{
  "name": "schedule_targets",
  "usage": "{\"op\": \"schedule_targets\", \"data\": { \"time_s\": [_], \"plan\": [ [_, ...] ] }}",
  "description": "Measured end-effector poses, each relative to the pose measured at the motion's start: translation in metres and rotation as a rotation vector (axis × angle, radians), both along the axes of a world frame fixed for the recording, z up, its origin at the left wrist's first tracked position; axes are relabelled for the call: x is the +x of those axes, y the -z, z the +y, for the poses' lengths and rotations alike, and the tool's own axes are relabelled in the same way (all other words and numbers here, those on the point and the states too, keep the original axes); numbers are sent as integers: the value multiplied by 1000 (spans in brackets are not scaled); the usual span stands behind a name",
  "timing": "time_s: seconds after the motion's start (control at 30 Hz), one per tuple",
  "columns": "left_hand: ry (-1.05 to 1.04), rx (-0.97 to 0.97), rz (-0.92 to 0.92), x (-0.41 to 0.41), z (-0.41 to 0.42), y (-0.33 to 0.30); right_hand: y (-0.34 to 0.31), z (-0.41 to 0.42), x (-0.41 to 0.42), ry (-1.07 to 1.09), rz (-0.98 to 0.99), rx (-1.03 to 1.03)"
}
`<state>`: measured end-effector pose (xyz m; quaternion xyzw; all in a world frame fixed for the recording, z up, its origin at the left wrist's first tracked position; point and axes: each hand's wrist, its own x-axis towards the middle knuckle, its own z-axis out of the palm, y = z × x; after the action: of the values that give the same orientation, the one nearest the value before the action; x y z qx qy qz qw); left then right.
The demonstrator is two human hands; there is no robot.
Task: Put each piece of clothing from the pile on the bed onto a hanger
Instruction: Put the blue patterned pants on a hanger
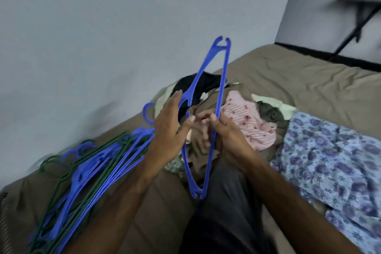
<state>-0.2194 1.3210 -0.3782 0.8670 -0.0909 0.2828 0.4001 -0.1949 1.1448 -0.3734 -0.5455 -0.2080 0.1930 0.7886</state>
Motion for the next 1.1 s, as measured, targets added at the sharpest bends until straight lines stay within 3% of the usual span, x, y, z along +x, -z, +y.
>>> {"op": "schedule_targets", "data": {
  "time_s": [0.13, 0.2, 0.3, 0.37, 0.43, 0.53, 0.63, 0.77, 0.83, 0.93, 1.0, 1.1],
  "plan": [
    [438, -509, 272, 26, -60, -34, -51, -67, 19, 237, -113, -71],
    [554, -620, 301, 40, -94, -52, -69, -98, 22, 360, -199, -229],
    [566, -840, 320, 52, -158, -83, -70, -135, 21, 526, -490, -704],
    [539, -946, 326, 59, -194, -86, -58, -152, 11, 525, -613, -926],
    [555, -1051, 392, 65, -217, -77, -41, -163, -6, 482, -686, -973],
    [634, -1248, 599, 71, -236, -49, -23, -180, -30, 410, -610, -985],
    [711, -1315, 658, 69, -248, -28, -11, -210, -44, 535, -663, -1128],
    [729, -1254, 623, 70, -262, -3, -6, -267, -50, 1055, -809, -1260],
    [740, -1243, 653, 67, -278, 6, -3, -296, -44, 1106, -561, -1175],
    [699, -1217, 727, 60, -306, 23, 13, -328, -32, 772, 107, -621],
    [675, -1235, 776, 59, -320, 39, 37, -346, -27, 817, 124, -655],
    [657, -1310, 824, 61, -331, 57, 64, -373, -23, 1223, -15, -899]
  ]
}}
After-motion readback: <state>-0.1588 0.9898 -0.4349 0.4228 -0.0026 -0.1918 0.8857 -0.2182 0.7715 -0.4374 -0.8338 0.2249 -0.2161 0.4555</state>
